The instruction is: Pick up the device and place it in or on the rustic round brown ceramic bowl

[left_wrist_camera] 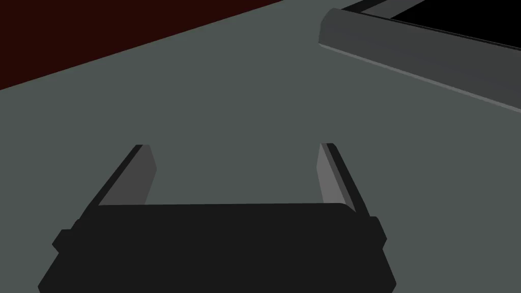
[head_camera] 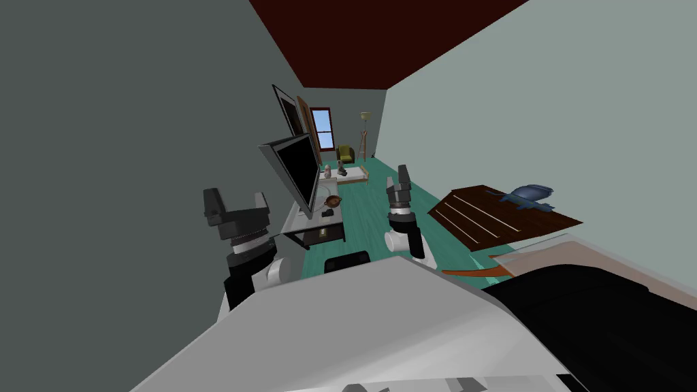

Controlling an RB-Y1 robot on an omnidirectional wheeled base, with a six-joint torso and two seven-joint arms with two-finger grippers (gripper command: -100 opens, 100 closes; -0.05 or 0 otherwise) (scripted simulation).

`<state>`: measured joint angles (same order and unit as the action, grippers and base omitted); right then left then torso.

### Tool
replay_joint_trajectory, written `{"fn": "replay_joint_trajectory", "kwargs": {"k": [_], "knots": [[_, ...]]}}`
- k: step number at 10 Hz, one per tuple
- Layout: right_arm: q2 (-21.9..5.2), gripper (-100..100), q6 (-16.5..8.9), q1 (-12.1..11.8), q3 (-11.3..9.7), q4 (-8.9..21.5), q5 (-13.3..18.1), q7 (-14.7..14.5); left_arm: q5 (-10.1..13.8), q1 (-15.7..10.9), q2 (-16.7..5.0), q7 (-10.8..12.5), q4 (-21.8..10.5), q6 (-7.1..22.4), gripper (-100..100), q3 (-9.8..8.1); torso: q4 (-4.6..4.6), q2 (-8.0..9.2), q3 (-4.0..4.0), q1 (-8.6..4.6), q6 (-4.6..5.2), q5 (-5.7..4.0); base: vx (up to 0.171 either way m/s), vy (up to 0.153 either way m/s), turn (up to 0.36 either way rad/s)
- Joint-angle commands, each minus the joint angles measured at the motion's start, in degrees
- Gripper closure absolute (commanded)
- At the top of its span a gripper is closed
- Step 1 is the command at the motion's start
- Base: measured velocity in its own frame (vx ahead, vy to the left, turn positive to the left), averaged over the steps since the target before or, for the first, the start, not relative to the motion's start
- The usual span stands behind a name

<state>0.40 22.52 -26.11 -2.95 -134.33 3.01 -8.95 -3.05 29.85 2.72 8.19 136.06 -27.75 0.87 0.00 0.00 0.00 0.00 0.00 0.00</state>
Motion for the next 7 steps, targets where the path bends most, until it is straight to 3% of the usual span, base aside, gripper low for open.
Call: {"fn": "replay_joint_trajectory", "kwargs": {"k": [1, 7], "knots": [[0.0, 0, 0.0, 0.0, 0.0, 0.0, 0.0, 0.0, 1.0, -0.7, -2.6, 0.6, -1.7, 0.9, -100, -0.37, 0.0, 0.0, 0.0, 0.0, 0.0, 0.0, -0.004, -0.064, -0.046], [0.0, 0, 0.0, 0.0, 0.0, 0.0, 0.0, 0.0, 6.5, -6.0, -11.0, 2.5, -10.9, 7.3, -100, -2.85, -0.02, -0.08, -0.04, -0.61, 0.02, -0.14, -0.004, -0.147, -0.053]]}}
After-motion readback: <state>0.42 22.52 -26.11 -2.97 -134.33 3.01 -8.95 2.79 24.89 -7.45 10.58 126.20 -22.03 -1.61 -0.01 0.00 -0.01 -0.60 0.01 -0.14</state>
